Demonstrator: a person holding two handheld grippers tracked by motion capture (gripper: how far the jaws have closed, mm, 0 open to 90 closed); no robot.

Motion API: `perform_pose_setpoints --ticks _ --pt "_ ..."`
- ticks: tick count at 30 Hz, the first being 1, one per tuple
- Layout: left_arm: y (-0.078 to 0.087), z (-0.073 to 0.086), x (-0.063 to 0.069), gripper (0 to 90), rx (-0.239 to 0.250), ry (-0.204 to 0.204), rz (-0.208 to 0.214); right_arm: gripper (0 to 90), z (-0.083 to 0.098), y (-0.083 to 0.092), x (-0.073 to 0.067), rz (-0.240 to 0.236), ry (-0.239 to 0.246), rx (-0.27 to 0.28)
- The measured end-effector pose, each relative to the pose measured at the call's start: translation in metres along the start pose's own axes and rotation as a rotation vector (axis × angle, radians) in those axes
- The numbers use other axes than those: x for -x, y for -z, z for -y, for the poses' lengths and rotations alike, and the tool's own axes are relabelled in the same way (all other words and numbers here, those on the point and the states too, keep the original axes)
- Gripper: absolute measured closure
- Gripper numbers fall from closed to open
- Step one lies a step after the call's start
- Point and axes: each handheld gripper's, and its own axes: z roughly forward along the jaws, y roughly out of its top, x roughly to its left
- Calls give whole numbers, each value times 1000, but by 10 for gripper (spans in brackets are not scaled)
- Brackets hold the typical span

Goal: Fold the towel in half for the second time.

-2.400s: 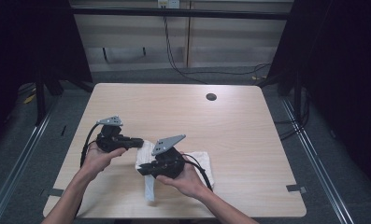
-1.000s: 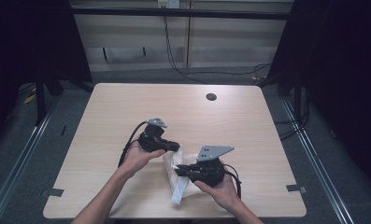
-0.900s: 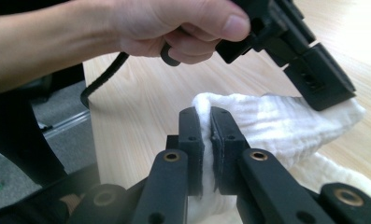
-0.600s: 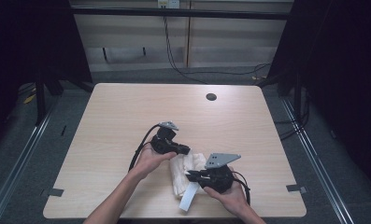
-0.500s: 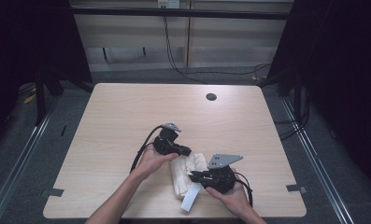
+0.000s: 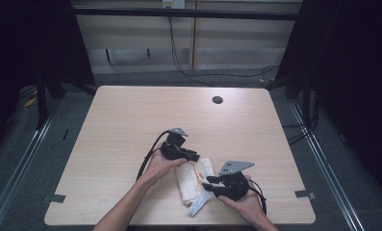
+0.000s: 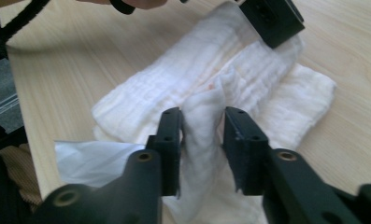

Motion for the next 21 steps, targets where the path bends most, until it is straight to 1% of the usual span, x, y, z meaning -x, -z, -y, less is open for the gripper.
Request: perform_pose_setpoints --ticks 1,2,4,5,6,7,8,9,10,11,13,14,15,16,17,18,19,20,21 --pt "2 0 0 688 -2 -8 0 592 0 0 1 6 2 -4" --pt "3 0 0 673 21 -7 11 574 1 2 2 13 5 -2" --pt "10 -2 0 626 37 -19 -8 546 1 5 5 19 -11 5" --pt "14 -2 0 605 60 -15 -2 535 1 6 7 25 -17 10" --pt "18 -3 0 594 65 -18 -7 527 1 7 9 26 -26 16" --pt "22 -3 0 581 62 -26 -17 522 1 7 10 27 -26 19" --pt "25 -3 0 566 66 -28 -19 511 1 8 11 38 -26 14" --pt "29 -3 1 566 54 -39 -23 509 0 7 12 35 -23 12" --pt "32 -1 1 575 48 -50 -26 504 0 7 13 40 -20 -2" --pt "35 2 2 587 41 -54 -31 504 -1 6 14 56 -7 -11" --pt "40 7 4 622 8 -78 -51 506 -2 5 17 64 -13 -22" --pt "42 11 6 635 13 -82 -47 524 -3 5 19 68 -18 -14" --pt "45 13 7 654 1 -94 -38 544 -3 6 22 73 -25 -9" --pt "47 16 10 667 1 -97 -43 547 -4 6 23 71 -33 -10" --pt "48 19 12 673 -15 -103 -44 583 -4 5 25 74 -34 -16" --pt "48 21 13 679 -29 -113 -44 648 -3 5 26 79 -31 -17" --pt "47 23 14 677 -28 -114 -40 653 -3 5 27 84 -38 -14" --pt "45 24 14 667 -42 -116 -48 679 -2 5 29 79 -55 -17" --pt "43 25 13 658 -48 -110 -53 726 -1 5 30 76 -62 -21"
